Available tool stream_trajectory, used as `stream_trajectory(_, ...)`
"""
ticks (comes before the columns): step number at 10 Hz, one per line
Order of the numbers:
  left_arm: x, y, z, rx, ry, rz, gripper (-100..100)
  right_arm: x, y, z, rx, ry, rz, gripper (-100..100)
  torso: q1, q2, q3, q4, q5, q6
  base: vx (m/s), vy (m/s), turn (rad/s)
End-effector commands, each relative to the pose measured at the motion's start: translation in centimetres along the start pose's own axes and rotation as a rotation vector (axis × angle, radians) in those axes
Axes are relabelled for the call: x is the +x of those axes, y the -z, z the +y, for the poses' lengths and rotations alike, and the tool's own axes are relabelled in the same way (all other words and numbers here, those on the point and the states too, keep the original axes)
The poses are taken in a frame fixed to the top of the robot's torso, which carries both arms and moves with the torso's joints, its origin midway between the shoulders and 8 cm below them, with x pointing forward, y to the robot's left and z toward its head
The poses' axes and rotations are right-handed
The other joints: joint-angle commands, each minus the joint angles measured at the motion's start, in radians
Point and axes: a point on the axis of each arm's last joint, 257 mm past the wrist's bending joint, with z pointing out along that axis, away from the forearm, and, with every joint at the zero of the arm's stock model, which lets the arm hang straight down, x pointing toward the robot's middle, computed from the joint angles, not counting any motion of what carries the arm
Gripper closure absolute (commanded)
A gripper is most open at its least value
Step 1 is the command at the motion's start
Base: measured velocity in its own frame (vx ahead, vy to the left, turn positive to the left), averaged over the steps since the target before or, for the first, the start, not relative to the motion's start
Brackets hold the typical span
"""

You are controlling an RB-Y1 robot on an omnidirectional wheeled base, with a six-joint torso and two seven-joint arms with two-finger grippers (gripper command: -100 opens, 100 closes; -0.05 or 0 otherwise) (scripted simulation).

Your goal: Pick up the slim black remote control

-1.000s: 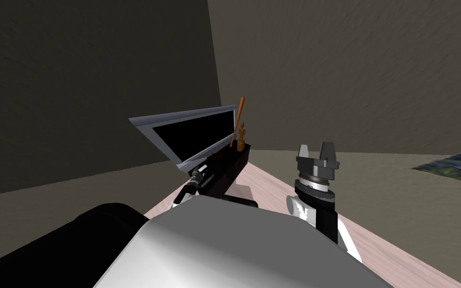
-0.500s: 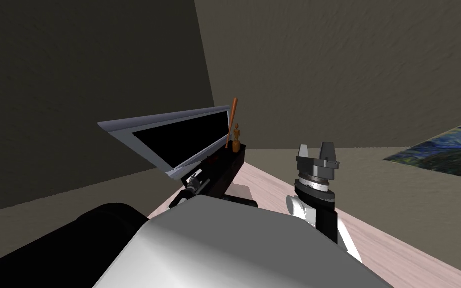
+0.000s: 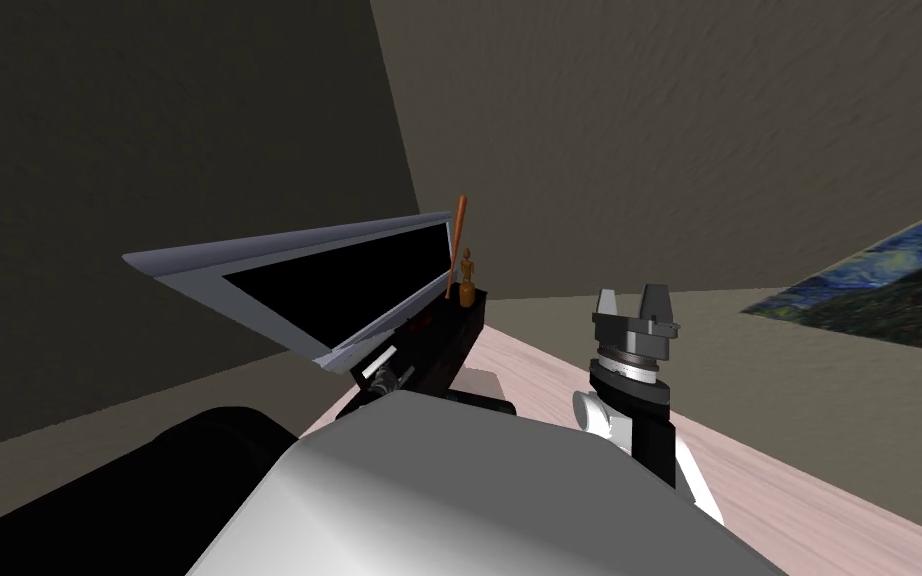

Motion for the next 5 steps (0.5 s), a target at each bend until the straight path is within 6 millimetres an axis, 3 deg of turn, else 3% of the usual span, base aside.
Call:
stream_trajectory(1,-2.5,0.0,2.1,-0.063,0.045,-0.051,-100,0.0,0.0,0.0,0.000,0.000,0.000,0,0.000,0.000,0.000,0.000,0.000,0.000,0.056,0.001,-0.160)
stream_trajectory(2,-4.6,0.4,3.9,-0.114,0.084,-0.095,-100,0.0,0.0,0.0,0.000,0.000,0.000,0,0.000,0.000,0.000,0.000,0.000,0.000,0.083,0.009,-0.319)
stream_trajectory(3,-4.8,0.4,4.1,-0.119,0.085,-0.100,-100,0.0,0.0,0.0,0.000,0.000,0.000,0,0.001,-0.001,-0.001,0.000,0.000,0.001,0.062,0.025,-0.100)
stream_trajectory(4,-6.8,1.0,6.0,-0.171,0.125,-0.146,-100,0.0,0.0,0.0,0.000,0.000,0.000,0,0.001,-0.001,0.000,0.000,0.000,0.000,0.064,0.019,-0.110)
stream_trajectory(5,-6.8,1.0,6.0,-0.171,0.125,-0.146,-100,0.0,0.0,0.0,0.000,0.000,0.000,0,0.001,-0.001,0.000,0.000,0.000,0.000,0.050,0.009,-0.097)
